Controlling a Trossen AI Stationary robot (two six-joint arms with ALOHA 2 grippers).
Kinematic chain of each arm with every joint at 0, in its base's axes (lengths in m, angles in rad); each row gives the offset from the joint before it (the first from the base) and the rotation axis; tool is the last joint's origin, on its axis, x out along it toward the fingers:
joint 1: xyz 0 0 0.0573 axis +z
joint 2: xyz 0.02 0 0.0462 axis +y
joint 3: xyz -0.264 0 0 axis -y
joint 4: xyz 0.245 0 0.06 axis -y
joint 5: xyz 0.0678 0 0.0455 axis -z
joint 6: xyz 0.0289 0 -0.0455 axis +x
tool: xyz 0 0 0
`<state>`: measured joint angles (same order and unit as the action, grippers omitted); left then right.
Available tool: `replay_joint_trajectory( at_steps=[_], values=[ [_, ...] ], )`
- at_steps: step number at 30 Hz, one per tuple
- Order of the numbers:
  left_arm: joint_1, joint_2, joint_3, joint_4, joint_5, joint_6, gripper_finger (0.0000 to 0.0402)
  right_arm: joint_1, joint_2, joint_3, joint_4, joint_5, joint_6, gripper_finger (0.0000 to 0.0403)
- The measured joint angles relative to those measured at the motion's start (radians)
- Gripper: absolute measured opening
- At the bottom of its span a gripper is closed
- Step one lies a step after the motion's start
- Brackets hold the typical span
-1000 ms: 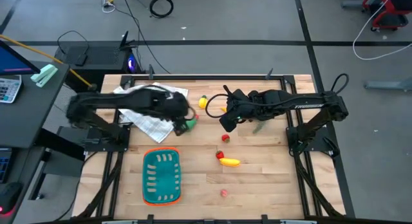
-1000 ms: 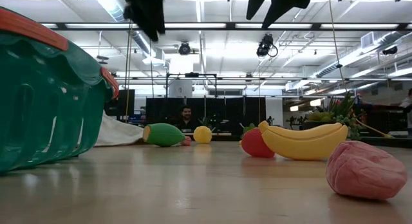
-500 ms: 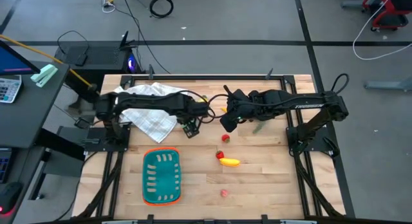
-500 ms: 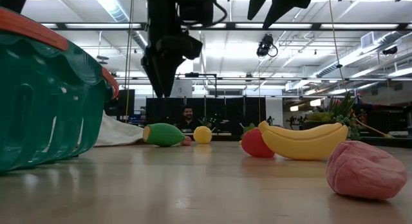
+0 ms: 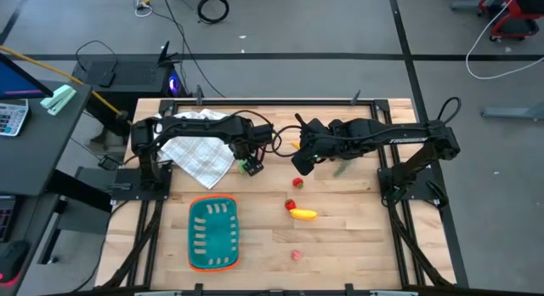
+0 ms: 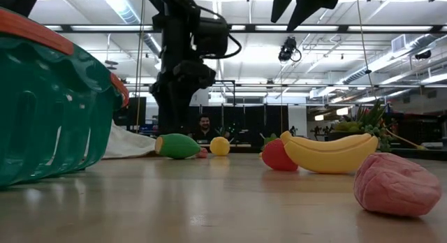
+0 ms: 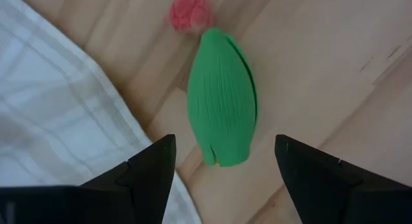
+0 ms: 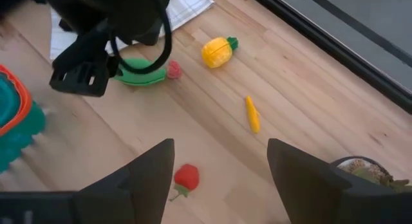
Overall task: Pick and placing Produce into tupperware
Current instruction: Put the green corn into the blue basket
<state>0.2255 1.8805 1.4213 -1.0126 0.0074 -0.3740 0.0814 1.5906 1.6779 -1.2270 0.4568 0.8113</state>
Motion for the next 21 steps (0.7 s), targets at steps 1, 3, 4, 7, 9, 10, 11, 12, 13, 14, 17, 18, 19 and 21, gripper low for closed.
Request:
replay_joint_trajectory(
  at_steps=[1,3,4,7,9,10,11,12,13,14,17,18,19,21],
  values=[
    [0.003,0.000,-0.006,0.006,0.010,0.001,0.0272,0.000,0.000,0.000,-0.001,0.000,-0.001,0.0258],
    [0.004,0.000,-0.012,0.007,0.016,0.001,0.0272,-0.001,0.000,0.000,0.000,0.000,-0.003,0.0257],
    [0.003,-0.001,-0.016,0.020,0.016,0.002,0.0272,-0.001,0.000,0.000,0.000,0.002,-0.003,0.0256],
    [0.002,-0.001,-0.033,0.056,0.028,0.004,0.0273,-0.001,0.000,0.000,0.000,0.005,-0.004,0.0256],
    [0.002,-0.001,-0.053,0.105,0.048,0.004,0.0273,-0.001,0.000,0.000,0.001,0.005,-0.003,0.0256],
    [0.003,-0.001,-0.065,0.128,0.058,0.004,0.0273,-0.001,0.000,0.000,0.001,0.005,-0.003,0.0256],
    [0.003,-0.001,-0.078,0.143,0.069,0.003,0.0273,-0.001,0.000,0.000,0.000,0.006,-0.003,0.0256],
    [0.003,-0.001,-0.087,0.153,0.076,0.000,0.0273,-0.001,0.000,0.000,0.001,0.006,-0.003,0.0256],
    [0.003,-0.001,-0.095,0.164,0.077,0.000,0.0273,-0.001,0.000,0.000,0.001,0.006,-0.003,0.0256],
    [0.003,-0.001,-0.103,0.177,0.078,0.001,0.0273,-0.001,0.000,0.000,0.000,0.006,-0.003,0.0256],
    [0.007,-0.001,-0.126,0.187,0.079,0.000,0.0273,-0.001,0.000,0.000,0.001,0.006,-0.003,0.0256],
    [0.007,-0.001,-0.132,0.192,0.079,0.000,0.0273,-0.001,0.000,0.000,0.001,0.006,-0.003,0.0256],
    [0.008,-0.001,-0.139,0.198,0.079,0.000,0.0273,-0.001,0.000,0.000,0.001,0.006,-0.003,0.0256],
    [0.009,-0.001,-0.155,0.202,0.078,-0.002,0.0273,-0.001,0.000,0.000,0.001,0.007,-0.003,0.0256]
  ],
)
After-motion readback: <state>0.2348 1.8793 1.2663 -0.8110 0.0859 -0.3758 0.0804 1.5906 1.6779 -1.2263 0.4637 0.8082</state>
